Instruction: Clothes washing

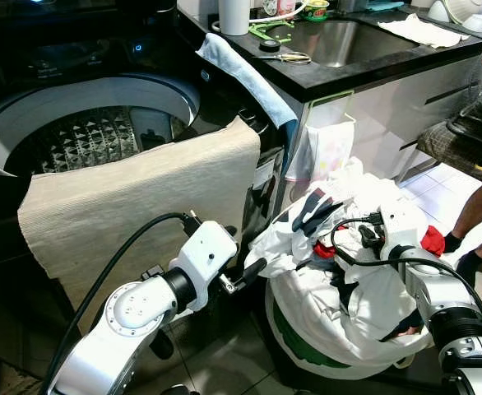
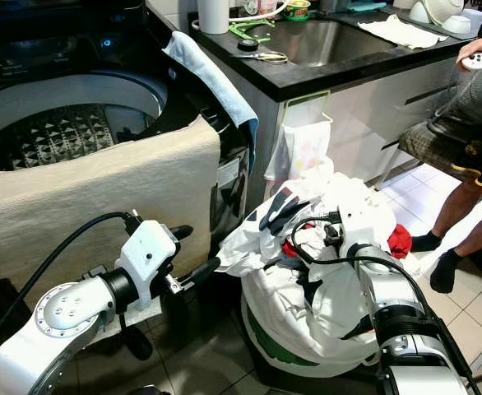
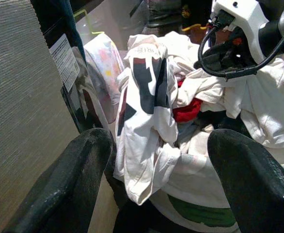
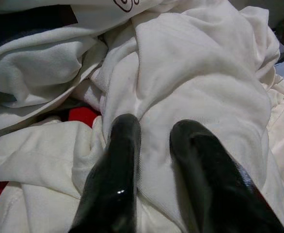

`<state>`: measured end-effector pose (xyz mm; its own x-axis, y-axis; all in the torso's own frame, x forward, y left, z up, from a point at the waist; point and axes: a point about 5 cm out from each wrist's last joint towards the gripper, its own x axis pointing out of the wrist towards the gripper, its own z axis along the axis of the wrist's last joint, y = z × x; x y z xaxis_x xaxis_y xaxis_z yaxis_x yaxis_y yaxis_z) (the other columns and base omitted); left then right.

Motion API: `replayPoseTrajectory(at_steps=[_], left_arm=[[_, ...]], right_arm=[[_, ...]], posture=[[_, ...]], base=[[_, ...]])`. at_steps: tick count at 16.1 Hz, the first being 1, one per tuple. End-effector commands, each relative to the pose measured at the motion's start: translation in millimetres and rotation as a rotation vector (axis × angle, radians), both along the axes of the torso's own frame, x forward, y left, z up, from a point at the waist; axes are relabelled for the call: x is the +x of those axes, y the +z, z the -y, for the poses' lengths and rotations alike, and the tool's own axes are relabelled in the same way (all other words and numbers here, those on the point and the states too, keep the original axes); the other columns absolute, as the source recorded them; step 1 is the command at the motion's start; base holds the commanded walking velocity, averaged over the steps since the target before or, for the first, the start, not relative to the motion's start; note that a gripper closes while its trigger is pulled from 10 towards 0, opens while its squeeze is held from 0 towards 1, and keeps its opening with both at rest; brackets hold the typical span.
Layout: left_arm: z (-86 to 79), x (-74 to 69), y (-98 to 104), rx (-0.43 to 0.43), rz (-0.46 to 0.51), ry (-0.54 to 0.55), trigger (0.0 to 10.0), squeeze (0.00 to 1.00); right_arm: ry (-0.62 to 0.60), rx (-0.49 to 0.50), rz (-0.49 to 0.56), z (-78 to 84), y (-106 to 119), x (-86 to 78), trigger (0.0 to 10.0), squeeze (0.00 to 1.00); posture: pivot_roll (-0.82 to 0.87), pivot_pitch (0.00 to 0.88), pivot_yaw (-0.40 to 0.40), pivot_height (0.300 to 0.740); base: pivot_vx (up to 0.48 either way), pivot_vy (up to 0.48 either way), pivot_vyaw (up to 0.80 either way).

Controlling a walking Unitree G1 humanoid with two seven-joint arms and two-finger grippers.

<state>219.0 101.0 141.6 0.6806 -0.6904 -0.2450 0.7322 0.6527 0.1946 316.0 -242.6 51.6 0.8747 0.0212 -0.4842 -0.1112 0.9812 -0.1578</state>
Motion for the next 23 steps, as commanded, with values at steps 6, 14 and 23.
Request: replayPoseTrajectory(at_steps=[6,14,23], left_arm=[[1.2,0.1,1,0.016,0.017,-0.012,10.0,0.0],[3.6,1.5,4,0.007,0.022,-0.025,10.0,0.0],[-0.7,0.1,6,0.027,0.012,-0.038,10.0,0.0]], right_arm=[[-0.014,0.082,0.174,0.8,32,3.2,0.0,0.0],[-0.104,0.073,0.269,17.0,57,-8.8,10.0,1.0],[-0.15,0.101,0.011,36.5,42,7.9,10.0,1.0]], posture=[[0.01,0.0,-0.029,0.719],[0.0,0.0,-0.011,0.719],[0.02,0.019,0.0,0.719]], base=[[0.0,0.0,0.0],[0.0,0.0,0.0],[0.0,0.0,0.0]])
